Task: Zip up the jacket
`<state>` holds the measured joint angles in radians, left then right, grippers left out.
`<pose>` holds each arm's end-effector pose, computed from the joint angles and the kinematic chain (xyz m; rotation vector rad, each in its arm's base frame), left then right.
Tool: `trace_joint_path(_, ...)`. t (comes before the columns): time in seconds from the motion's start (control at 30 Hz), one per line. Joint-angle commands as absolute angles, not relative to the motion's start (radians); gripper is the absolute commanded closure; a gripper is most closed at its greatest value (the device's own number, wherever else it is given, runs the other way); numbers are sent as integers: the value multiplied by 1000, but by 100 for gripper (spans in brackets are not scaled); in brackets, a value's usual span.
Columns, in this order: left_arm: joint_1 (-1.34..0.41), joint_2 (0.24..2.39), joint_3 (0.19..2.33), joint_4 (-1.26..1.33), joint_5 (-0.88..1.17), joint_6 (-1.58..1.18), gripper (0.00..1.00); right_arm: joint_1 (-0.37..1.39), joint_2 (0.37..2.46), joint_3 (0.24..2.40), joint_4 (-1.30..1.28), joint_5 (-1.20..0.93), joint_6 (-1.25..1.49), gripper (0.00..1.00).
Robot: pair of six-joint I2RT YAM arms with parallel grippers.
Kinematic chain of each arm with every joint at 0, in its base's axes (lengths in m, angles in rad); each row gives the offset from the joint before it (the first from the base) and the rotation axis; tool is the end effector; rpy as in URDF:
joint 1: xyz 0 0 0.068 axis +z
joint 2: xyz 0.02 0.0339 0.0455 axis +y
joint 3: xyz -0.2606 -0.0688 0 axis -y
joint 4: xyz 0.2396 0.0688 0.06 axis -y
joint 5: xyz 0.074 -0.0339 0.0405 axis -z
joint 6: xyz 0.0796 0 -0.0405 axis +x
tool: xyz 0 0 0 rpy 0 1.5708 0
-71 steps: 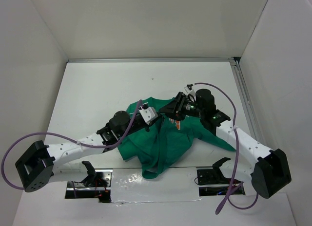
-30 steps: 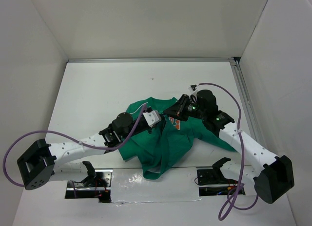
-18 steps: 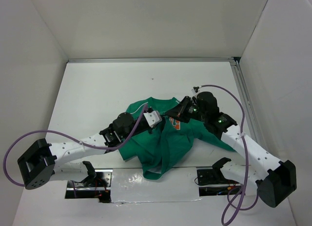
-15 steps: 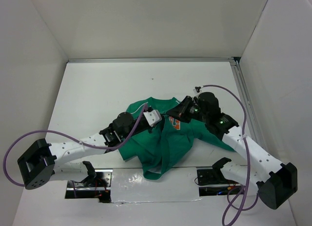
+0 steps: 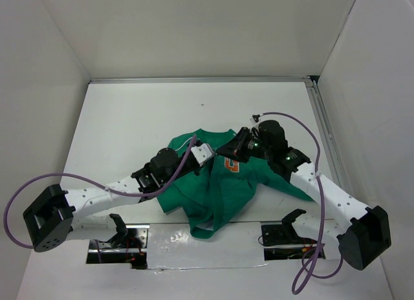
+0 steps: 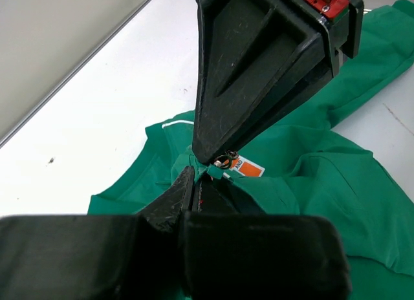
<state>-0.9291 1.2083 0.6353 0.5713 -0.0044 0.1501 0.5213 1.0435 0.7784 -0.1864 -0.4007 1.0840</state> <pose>0.1889 -0.2522 0.2774 0.8217 1.3789 -0.6052 0.2172 0.1606 0.2696 0.3533 2.2636 1.3446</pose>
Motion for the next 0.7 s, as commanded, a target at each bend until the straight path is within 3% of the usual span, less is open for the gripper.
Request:
trace_joint_path(0.0,-927,1170,647,673,-8,144,100,535,1061,807,-144,-436,1088,81)
trace_joint_path(0.03,-925,1166,647,673,-8,147,100,535,1066,808,-146,-439,1088,83)
trace_joint_path(0.1,-927,1164,649,675,-8,149,100,537,1066,807,-147,-437,1085,100)
trace_joint_path(0.27,-927,1172,658,687,-35,144,100,551,1042,822,-248,-339,1048,100)
trace_joint_path(0.67,-928,1014,680,551,106,80,100,630,1048,844,-311,197,908,100)
